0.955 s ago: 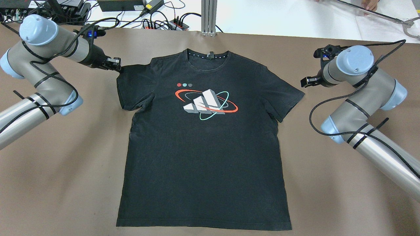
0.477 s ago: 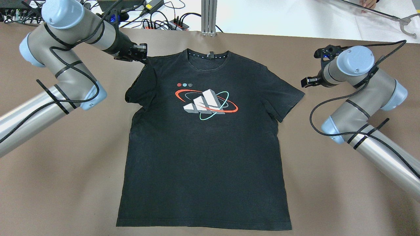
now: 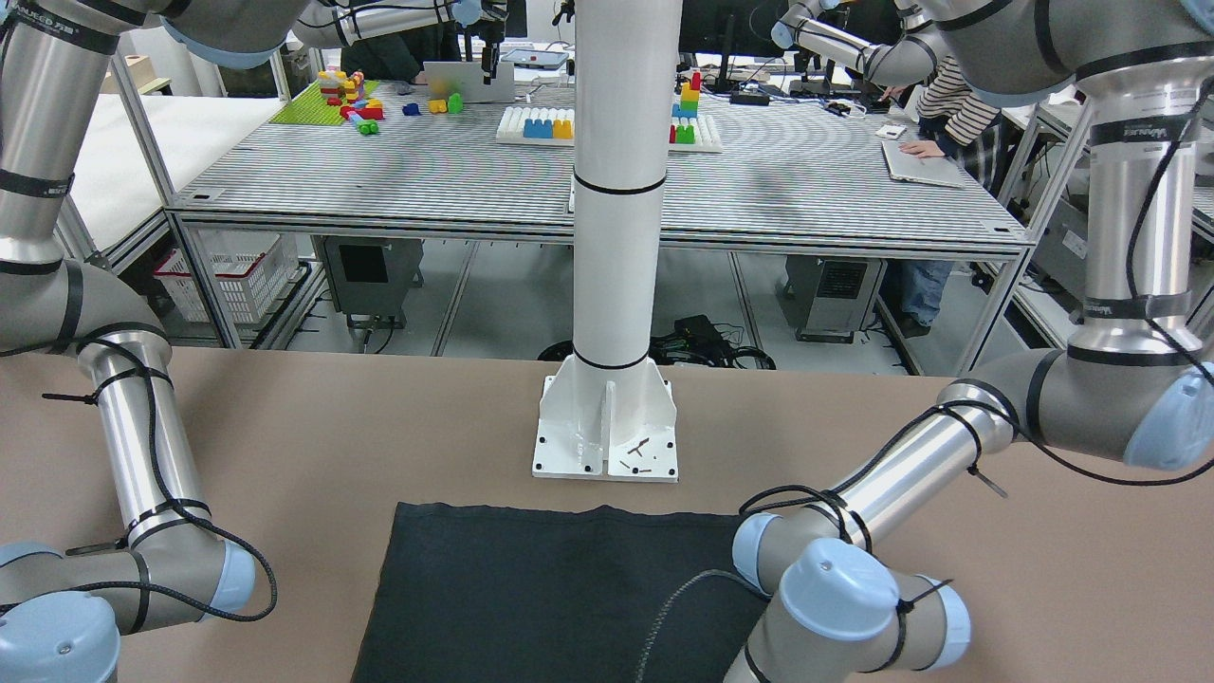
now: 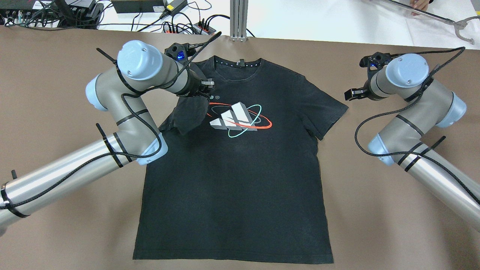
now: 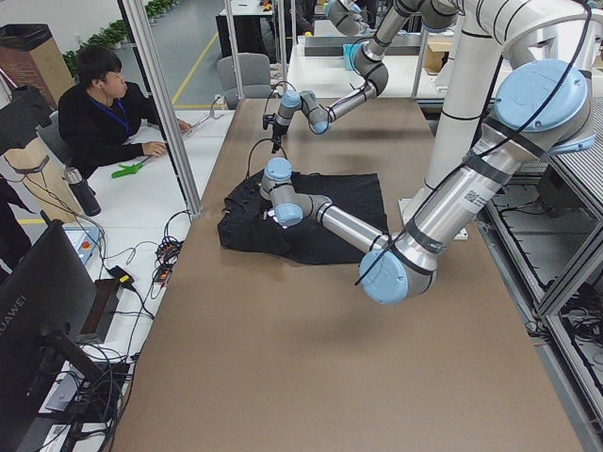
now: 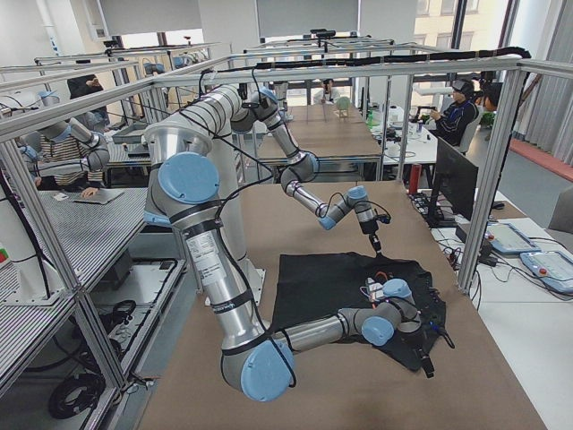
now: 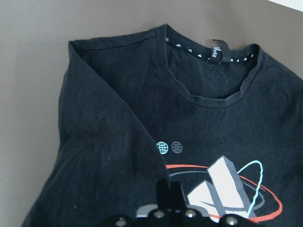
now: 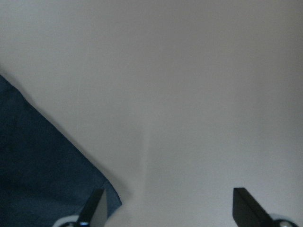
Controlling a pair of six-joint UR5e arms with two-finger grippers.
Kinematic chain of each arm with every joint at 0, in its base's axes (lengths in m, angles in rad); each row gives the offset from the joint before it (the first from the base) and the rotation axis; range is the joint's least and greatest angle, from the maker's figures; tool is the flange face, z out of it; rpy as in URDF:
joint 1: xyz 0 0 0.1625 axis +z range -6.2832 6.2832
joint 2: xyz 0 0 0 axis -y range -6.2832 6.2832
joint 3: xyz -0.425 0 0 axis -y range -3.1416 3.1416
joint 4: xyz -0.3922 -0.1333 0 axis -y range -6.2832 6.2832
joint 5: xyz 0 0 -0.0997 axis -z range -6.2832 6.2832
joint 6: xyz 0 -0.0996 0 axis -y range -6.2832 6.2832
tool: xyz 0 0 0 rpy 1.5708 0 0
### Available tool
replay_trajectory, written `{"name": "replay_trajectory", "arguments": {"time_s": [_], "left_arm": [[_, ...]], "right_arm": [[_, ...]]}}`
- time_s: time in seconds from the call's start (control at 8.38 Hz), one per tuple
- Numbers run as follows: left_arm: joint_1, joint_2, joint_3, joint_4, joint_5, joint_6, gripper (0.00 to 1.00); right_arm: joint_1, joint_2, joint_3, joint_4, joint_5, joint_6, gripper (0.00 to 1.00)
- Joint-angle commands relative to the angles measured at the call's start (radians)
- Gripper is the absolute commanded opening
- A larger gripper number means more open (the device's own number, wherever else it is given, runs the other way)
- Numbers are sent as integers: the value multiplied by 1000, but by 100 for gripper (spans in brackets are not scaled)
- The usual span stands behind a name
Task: Fold clothes
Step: 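Grasp the sleeve nearest the left gripper and fold it toward the shirt center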
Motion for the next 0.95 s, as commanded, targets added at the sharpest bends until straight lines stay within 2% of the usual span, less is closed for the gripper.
{"name": "replay_trajectory", "arguments": {"time_s": [0.0, 0.12, 0.24, 0.36, 0.72, 0.84], "left_arm": [[55, -86, 90, 0, 78, -44, 0], [53, -87, 100, 0, 77, -29, 0], [50, -85, 100, -7, 77, -22, 26], [53, -85, 100, -9, 80, -21, 93], [47, -88, 77, -9, 81, -24, 95], [47, -85, 77, -9, 81, -24, 95]], "right_arm": [[-12, -3, -1, 2, 0, 0, 94], [-18, -3, -2, 7, -2, 2, 94], [-18, -3, -2, 7, -2, 2, 94], [-20, -3, -2, 7, -2, 0, 94], [-20, 8, -25, 59, 11, 8, 94], [-21, 17, -62, 129, 27, 108, 94]]}}
